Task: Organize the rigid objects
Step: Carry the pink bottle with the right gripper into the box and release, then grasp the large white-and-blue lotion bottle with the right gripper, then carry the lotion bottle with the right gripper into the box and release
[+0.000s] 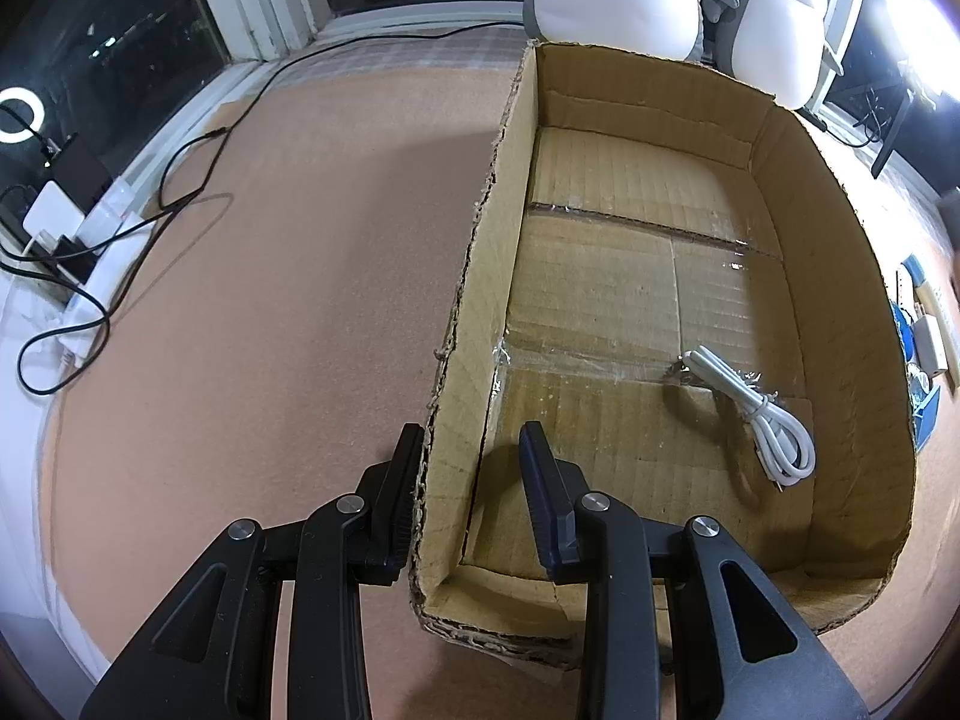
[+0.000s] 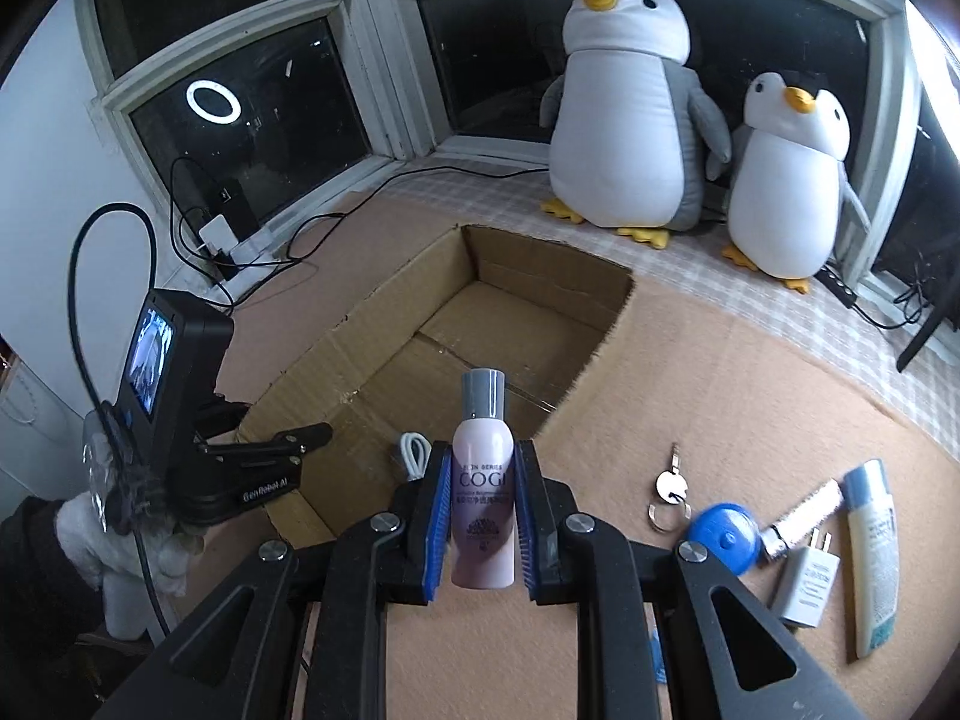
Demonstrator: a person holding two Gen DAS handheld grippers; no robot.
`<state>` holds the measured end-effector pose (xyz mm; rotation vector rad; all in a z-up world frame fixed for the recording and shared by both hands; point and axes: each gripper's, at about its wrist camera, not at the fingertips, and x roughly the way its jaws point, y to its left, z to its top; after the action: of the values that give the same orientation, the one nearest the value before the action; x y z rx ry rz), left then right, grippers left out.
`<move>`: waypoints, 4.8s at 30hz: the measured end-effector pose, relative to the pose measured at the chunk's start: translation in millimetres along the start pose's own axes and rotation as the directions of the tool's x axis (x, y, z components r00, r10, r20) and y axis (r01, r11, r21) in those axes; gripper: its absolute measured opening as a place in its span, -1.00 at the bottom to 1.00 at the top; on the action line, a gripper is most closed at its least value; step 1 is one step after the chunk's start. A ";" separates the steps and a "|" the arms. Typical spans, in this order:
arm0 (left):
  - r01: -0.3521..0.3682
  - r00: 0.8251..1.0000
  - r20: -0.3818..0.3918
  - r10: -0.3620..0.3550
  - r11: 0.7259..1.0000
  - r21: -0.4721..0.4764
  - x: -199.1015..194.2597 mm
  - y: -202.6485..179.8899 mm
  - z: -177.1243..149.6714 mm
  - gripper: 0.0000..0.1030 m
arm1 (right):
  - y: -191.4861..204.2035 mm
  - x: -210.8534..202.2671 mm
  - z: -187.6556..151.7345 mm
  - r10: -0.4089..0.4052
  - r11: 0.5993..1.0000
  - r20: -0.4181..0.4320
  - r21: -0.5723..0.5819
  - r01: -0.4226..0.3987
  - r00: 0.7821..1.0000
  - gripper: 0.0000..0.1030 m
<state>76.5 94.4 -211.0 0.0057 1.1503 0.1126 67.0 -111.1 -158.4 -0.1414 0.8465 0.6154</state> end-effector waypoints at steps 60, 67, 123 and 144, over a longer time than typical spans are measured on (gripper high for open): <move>-0.009 1.000 0.006 0.009 1.000 0.006 -1.9 -1.6 -1.2 -0.40 | -190.6 -57.6 -58.0 -0.341 0.923 -0.042 0.173 0.343 0.939 0.19; -0.010 1.000 0.006 0.010 1.000 0.005 -2.0 -2.0 -1.4 -0.40 | -233.3 -36.7 -78.7 -0.330 0.915 -0.140 0.194 0.353 0.934 0.19; -0.005 1.000 0.007 0.005 1.000 -0.005 -1.3 0.2 -1.3 -0.40 | -210.2 -35.1 -50.8 -0.248 0.942 -0.118 0.203 0.268 0.961 -0.13; 0.013 1.000 0.011 -0.013 1.000 -0.017 0.2 2.1 -0.9 -0.40 | -54.3 22.6 43.6 -0.049 0.997 -0.055 0.057 0.052 0.997 -0.12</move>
<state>75.6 96.5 -211.4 -0.0161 1.1382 0.1103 137.5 -129.9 -152.6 -0.1268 0.9091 0.5408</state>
